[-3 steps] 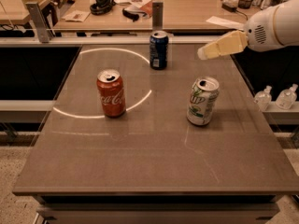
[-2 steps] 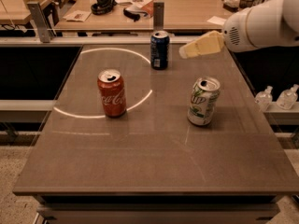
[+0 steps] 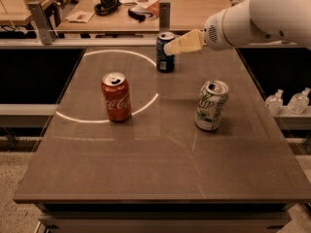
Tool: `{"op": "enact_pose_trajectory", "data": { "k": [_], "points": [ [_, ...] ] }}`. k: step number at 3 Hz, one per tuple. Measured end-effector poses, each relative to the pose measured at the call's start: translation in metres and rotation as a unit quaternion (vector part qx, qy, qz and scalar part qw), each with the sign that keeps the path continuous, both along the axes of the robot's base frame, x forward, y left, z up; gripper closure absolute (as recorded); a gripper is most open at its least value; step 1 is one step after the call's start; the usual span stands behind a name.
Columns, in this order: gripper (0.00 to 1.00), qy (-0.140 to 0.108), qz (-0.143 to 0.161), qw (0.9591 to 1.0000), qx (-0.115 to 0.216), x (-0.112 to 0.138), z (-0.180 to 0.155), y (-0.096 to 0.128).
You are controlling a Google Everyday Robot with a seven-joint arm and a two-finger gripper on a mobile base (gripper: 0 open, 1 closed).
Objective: Move pepsi can near coke can
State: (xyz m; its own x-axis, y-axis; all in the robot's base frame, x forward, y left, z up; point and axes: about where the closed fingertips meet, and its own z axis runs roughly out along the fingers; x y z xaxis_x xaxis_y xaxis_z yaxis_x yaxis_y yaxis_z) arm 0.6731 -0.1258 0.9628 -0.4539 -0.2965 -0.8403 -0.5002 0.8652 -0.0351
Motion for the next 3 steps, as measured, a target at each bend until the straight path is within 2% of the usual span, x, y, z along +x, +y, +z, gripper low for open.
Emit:
{"op": "enact_pose_trajectory", "data": {
  "k": [1,2,3],
  "points": [
    [0.00,0.034,0.013,0.9992,0.016,0.021,-0.011,-0.005],
    [0.00,0.060,0.037,0.9972,0.026,0.032,-0.024,-0.008],
    [0.00,0.072,0.067,0.9945,0.035,0.040,-0.032,-0.002]
  ]
}}
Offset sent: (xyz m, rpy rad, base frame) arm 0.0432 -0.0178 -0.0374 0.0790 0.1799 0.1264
